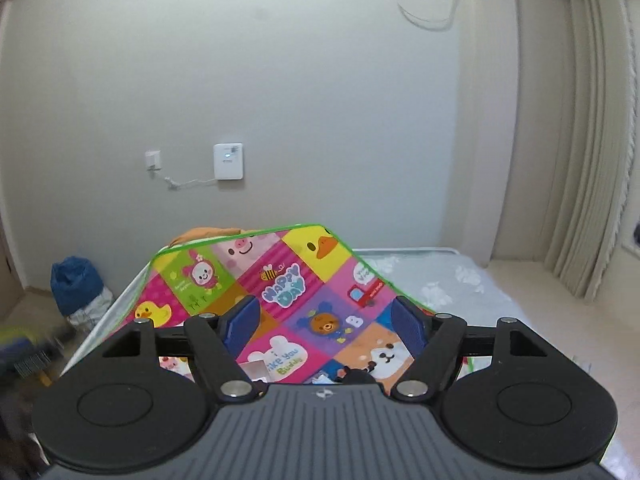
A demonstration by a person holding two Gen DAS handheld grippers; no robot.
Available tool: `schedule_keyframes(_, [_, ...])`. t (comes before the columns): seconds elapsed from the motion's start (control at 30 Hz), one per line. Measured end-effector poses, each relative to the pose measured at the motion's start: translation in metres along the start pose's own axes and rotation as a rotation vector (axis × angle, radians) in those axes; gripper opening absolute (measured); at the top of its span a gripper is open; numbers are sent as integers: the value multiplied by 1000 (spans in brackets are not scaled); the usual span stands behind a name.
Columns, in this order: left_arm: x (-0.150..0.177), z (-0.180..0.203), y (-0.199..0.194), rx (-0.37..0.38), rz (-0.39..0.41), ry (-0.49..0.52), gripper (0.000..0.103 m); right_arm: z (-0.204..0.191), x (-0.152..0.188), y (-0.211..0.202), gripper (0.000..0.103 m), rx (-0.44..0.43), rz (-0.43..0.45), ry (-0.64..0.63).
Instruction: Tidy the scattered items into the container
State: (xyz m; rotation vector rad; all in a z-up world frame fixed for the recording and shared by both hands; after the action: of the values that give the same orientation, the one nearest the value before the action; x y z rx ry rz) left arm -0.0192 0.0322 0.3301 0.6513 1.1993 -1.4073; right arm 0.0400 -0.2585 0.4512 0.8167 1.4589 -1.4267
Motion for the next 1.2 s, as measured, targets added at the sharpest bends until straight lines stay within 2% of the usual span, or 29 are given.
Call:
schedule_keyframes(0.1, [5, 14, 15, 32, -19, 42, 103, 5, 11, 13, 77, -38, -4, 36])
schedule_keyframes(0.2, [18, 29, 28, 61, -23, 94, 103, 1, 29, 46, 77, -50, -39, 38])
schedule_keyframes(0.33, [62, 41, 44, 55, -12, 89, 103, -13, 59, 96, 79, -59, -27, -34])
schedule_keyframes(0.37, [76, 43, 51, 60, -38, 59, 103, -14, 69, 106, 80, -66, -12, -49])
schedule_keyframes(0.4, [93, 41, 62, 65, -68, -8, 103, -14, 81, 118, 84, -80, -1, -57])
schedule_keyframes(0.47, [122, 35, 80, 93, -93, -146, 103, -11, 106, 145, 85, -111, -10, -55])
schedule_keyframes(0.53, [154, 29, 107, 111, -133, -255, 103, -6, 139, 178, 85, -135, -68, -66])
schedule_keyframes(0.57, [170, 28, 120, 115, -174, -263, 103, -4, 155, 195, 85, -142, -103, -79])
schedule_keyframes(0.6, [184, 29, 133, 116, -222, -243, 103, -2, 171, 210, 85, -140, -134, -93])
schedule_keyframes(0.67, [206, 30, 155, 59, -286, -156, 103, 3, 208, 239, 85, -128, -193, -122])
schedule_keyframes(0.7, [213, 31, 159, 27, -289, -111, 103, 5, 225, 252, 81, -133, -227, -139])
schedule_keyframes(0.73, [222, 31, 158, 20, -279, -70, 103, 6, 241, 260, 73, -146, -259, -160])
schedule_keyframes(0.77, [230, 31, 157, 29, -273, -30, 103, 5, 255, 268, 69, -161, -291, -181])
schedule_keyframes(0.83, [246, 33, 158, 49, -278, 71, 103, 2, 280, 286, 68, -185, -372, -191])
schedule_keyframes(0.87, [253, 33, 163, 35, -292, 108, 103, -1, 289, 293, 68, -194, -402, -177])
schedule_keyframes(0.9, [258, 33, 167, 20, -313, 125, 103, -3, 296, 298, 68, -193, -420, -163])
schedule_keyframes(0.97, [263, 35, 175, 53, -349, 128, 103, -4, 298, 309, 68, -144, -402, -141])
schedule_keyframes(1.03, [266, 42, 176, 87, -356, 142, 103, -1, 299, 326, 75, -104, -391, -106])
schedule_keyframes(1.2, [275, 52, 179, 114, -406, 211, 103, -2, 317, 371, 74, -73, -482, -80])
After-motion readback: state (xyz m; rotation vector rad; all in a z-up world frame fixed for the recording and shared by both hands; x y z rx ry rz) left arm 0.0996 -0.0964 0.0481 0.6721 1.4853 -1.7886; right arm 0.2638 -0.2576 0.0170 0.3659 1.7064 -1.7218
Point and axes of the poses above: each gripper's, at about its wrist camera, not at the fingertips, and y roughly the way its jaws point, z to its right, x to its underside, the point moved 3 cm from there along y, roughly the way its jaws point, and after that the axes turned 14 degrees about x, right-handed, at the moved point
